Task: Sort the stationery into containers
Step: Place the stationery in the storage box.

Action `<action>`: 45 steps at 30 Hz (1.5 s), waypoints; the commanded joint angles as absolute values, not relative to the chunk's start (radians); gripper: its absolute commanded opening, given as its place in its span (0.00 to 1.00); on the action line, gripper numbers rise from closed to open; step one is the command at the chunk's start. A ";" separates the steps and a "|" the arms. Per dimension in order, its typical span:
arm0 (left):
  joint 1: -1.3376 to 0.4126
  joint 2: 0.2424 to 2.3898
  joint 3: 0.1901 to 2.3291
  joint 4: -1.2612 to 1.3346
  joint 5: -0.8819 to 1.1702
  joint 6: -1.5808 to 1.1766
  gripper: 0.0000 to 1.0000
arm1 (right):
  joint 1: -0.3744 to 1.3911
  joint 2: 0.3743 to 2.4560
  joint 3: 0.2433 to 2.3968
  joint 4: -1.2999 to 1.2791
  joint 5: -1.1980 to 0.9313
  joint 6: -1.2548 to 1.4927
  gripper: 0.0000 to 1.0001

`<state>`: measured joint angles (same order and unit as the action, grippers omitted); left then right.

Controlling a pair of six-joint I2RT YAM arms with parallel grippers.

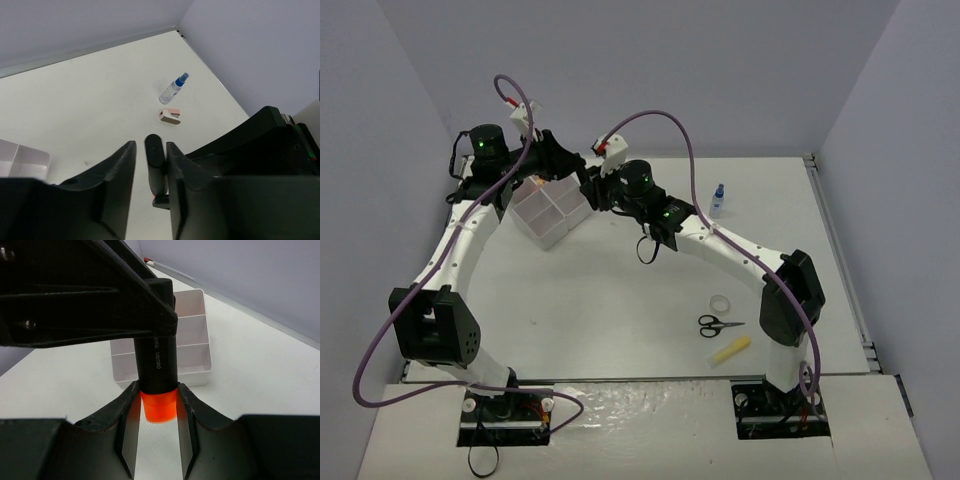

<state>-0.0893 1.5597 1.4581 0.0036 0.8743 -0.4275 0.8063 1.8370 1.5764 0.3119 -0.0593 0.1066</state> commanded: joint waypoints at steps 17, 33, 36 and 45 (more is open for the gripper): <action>-0.092 1.540 1.486 -0.050 0.737 -0.239 0.00 | 0.811 1.820 1.610 0.398 -0.071 0.112 0.91; -0.007 1.834 1.659 0.217 0.430 -0.028 0.00 | 0.772 1.540 1.332 0.341 0.058 0.071 1.00; -0.006 1.885 1.661 0.290 0.429 -0.008 0.00 | 0.750 1.472 1.268 0.327 0.126 0.093 1.00; -0.005 1.991 1.707 0.392 0.434 0.043 0.00 | 0.630 1.300 1.130 0.271 0.214 0.264 1.00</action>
